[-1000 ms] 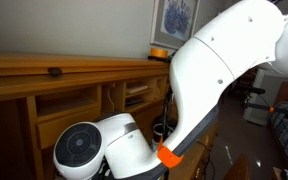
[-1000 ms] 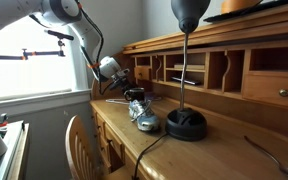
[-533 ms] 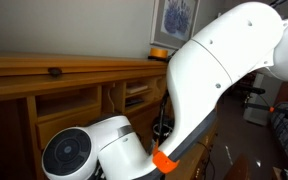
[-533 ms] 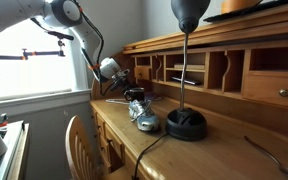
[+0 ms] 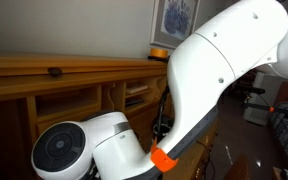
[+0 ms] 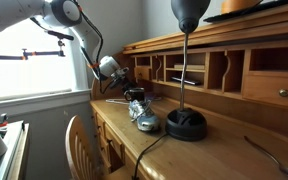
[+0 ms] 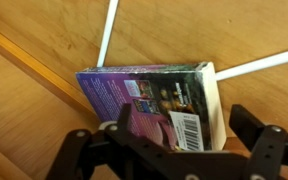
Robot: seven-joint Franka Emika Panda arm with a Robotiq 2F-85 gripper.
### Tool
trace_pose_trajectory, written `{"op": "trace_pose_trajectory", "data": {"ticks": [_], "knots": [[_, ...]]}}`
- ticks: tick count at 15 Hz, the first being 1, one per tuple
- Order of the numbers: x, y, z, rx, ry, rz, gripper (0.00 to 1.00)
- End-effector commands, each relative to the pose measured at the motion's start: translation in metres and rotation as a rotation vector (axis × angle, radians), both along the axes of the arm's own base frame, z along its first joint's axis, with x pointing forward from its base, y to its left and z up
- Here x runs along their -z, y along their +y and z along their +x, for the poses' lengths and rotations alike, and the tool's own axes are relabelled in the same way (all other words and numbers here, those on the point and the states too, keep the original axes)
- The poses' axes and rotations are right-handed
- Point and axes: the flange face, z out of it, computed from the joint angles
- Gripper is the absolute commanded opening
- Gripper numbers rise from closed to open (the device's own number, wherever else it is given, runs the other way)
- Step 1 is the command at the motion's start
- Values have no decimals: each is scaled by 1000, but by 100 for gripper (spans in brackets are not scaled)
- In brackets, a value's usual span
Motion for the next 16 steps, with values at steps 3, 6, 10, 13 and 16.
{"op": "trace_pose_trajectory", "data": {"ticks": [3,6,10,13,16], "knots": [[-5,5,-14,24,45,-42,100],[-9,7,-19,35,58,-70,100],[-10,5,-24,55,79,-111,100],[-10,-1,-26,71,96,-140,100],[-7,-7,-28,87,106,-157,100]]}}
